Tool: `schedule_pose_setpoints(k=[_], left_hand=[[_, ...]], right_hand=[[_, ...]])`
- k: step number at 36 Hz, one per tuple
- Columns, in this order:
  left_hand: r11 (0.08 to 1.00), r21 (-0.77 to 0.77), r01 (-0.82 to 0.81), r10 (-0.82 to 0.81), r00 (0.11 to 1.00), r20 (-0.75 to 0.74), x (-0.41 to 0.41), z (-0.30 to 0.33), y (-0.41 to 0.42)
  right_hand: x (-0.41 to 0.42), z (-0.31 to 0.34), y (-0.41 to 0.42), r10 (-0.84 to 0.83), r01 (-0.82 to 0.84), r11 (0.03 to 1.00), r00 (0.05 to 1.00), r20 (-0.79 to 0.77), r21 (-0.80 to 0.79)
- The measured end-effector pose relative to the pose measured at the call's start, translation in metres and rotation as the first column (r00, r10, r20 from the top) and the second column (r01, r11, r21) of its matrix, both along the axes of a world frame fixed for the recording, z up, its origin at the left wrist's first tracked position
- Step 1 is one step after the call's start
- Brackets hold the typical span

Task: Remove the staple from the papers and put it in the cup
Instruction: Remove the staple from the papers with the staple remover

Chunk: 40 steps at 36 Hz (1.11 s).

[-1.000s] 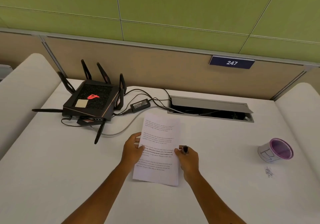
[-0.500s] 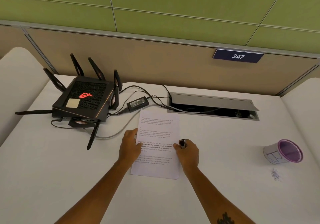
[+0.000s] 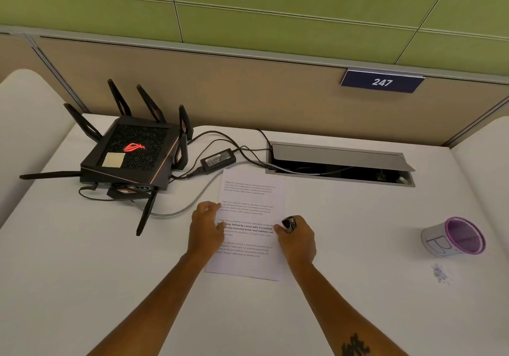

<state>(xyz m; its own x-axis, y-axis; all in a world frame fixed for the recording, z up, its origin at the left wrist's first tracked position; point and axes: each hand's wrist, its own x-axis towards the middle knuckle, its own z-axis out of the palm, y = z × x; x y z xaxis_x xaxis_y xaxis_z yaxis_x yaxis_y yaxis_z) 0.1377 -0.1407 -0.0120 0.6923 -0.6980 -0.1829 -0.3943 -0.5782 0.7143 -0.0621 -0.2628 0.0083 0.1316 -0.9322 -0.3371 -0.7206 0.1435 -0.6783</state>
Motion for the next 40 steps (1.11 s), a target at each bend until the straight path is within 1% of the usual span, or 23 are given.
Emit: schedule_pose_setpoints(k=[6, 11, 14, 17, 20, 24, 27, 30, 35, 40], left_hand=[[1.0, 0.026, 0.005, -0.005, 1.0, 0.003, 0.002, 0.0, 0.001], [0.999, 0.045, 0.002, -0.002, 1.0, -0.008, 0.002, 0.004, 0.003], [0.999, 0.043, -0.013, 0.013, 1.0, -0.005, -0.002, 0.008, 0.007], [0.999, 0.047, -0.006, 0.004, 0.999, 0.049, -0.012, 0.013, 0.013], [0.999, 0.038, 0.003, -0.007, 0.994, 0.105, -0.026, 0.018, 0.021], [0.999, 0.027, 0.019, -0.024, 0.981, 0.193, -0.045, 0.015, 0.033], [0.999, 0.016, 0.049, -0.052, 0.968, 0.244, -0.061, 0.008, 0.042], [0.996, -0.002, 0.093, -0.088, 0.956, 0.279, -0.078, 0.002, 0.049], [0.987, 0.023, 0.156, -0.156, 0.946, 0.286, -0.107, -0.008, 0.052], [0.979, 0.046, 0.197, -0.202, 0.936, 0.287, -0.134, -0.012, 0.052]], right_hand=[[-0.001, 0.004, 0.001, -0.001, 0.0, 1.0, 0.999, 0.046, 0.017], [-0.007, 0.005, 0.002, -0.011, 0.004, 0.999, 0.99, 0.144, 0.046], [-0.012, 0.002, 0.001, -0.022, 0.005, 0.997, 0.972, 0.233, 0.074], [-0.019, 0.0, -0.001, 0.005, -0.028, 0.997, 0.952, 0.307, 0.073], [-0.031, 0.001, -0.002, 0.056, -0.08, 0.995, 0.946, 0.32, 0.061], [-0.05, 0.003, -0.008, 0.123, -0.132, 0.991, 0.953, 0.275, 0.014], [-0.065, 0.006, -0.016, 0.198, -0.188, 0.98, 0.964, 0.179, -0.07], [-0.081, 0.007, -0.027, 0.247, -0.234, 0.965, 0.962, 0.112, -0.119], [-0.109, 0.008, -0.052, 0.321, -0.313, 0.932, 0.947, 0.012, -0.184], [-0.138, 0.004, -0.083, 0.411, -0.427, 0.865, 0.904, -0.119, -0.262]])
